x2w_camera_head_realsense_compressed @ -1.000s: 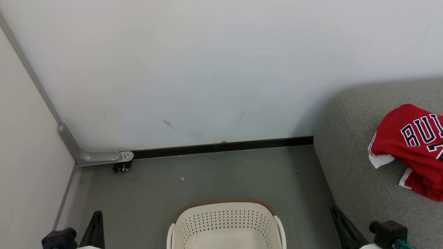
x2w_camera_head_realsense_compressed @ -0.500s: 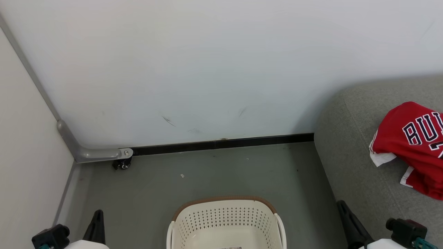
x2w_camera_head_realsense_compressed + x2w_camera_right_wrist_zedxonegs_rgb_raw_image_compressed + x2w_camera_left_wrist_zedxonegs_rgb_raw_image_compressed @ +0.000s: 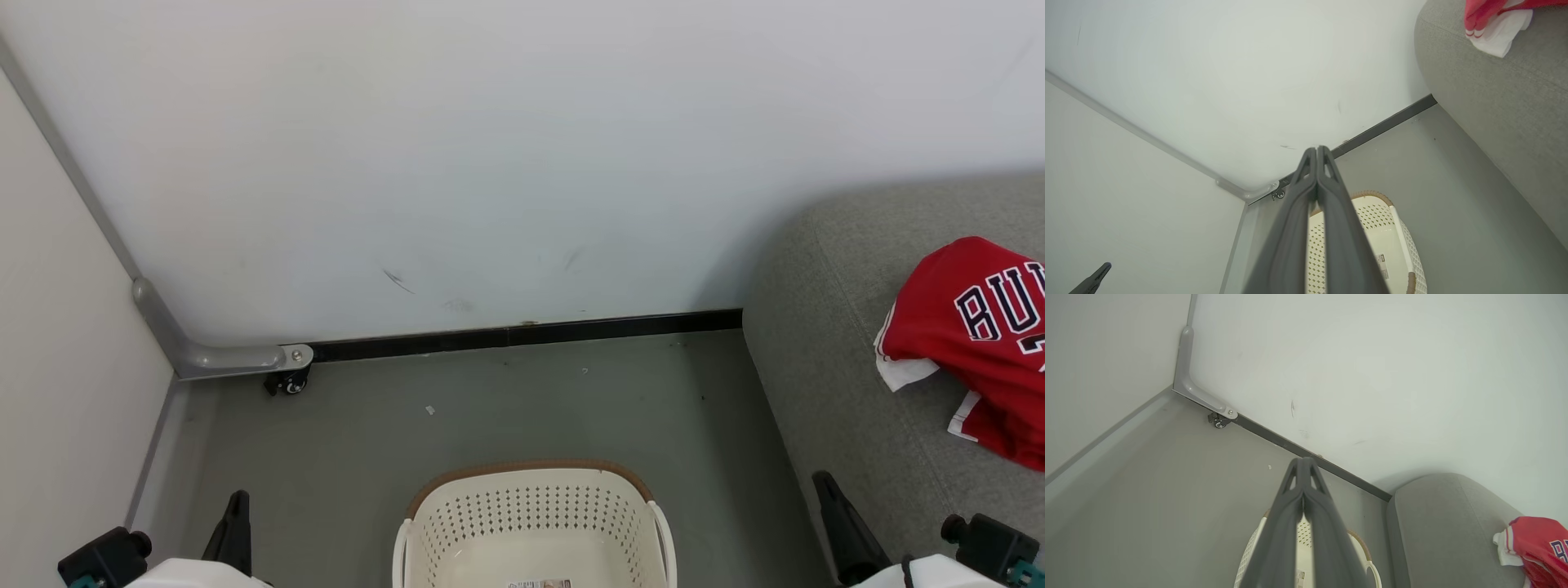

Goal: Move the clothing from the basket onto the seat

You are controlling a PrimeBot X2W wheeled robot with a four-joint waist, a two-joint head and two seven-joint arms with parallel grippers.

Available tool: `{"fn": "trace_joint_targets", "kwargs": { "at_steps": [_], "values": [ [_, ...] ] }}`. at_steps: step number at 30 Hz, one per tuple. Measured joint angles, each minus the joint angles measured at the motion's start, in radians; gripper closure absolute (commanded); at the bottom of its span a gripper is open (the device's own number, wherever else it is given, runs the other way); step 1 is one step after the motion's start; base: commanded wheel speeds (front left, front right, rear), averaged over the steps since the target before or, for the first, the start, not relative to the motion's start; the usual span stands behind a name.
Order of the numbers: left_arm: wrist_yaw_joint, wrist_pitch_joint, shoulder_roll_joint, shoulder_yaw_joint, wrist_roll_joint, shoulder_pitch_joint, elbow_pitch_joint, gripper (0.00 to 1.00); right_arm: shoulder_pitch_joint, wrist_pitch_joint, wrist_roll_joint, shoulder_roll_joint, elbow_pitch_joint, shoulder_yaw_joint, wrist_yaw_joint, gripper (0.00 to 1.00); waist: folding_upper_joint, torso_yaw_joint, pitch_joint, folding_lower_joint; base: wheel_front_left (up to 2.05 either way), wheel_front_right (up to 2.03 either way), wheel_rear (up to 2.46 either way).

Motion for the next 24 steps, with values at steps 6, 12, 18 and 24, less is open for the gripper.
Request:
{"fn": "trace_joint_targets", "kwargs": {
  "at_steps": [6,12,18,24],
  "values": [
    [-0.024,0.020,-0.014,0.030,-0.056,0.000,0.001,1.00,-0.009,0.021,0.099,-0.005,0.006,-0.007,0.000,1.00,0.0000,0.000,-0.001,0.0023,0.00,0.00,0.00],
    [-0.052,0.044,-0.034,0.059,-0.111,0.000,0.004,1.00,-0.020,0.036,0.199,-0.015,0.014,-0.013,0.000,1.00,0.0000,0.001,0.002,0.0018,0.00,0.00,0.00],
    [-0.081,0.062,-0.047,0.088,-0.165,0.000,0.010,1.00,-0.034,0.053,0.296,-0.020,0.025,-0.017,-0.001,1.00,0.0000,0.001,0.008,-0.0028,0.00,0.00,0.00],
    [-0.112,0.087,-0.070,0.122,-0.230,-0.002,0.019,1.00,-0.055,0.074,0.409,-0.026,0.035,-0.022,-0.001,1.00,0.0000,0.001,0.018,-0.0091,0.00,0.00,0.00]
  ]
}}
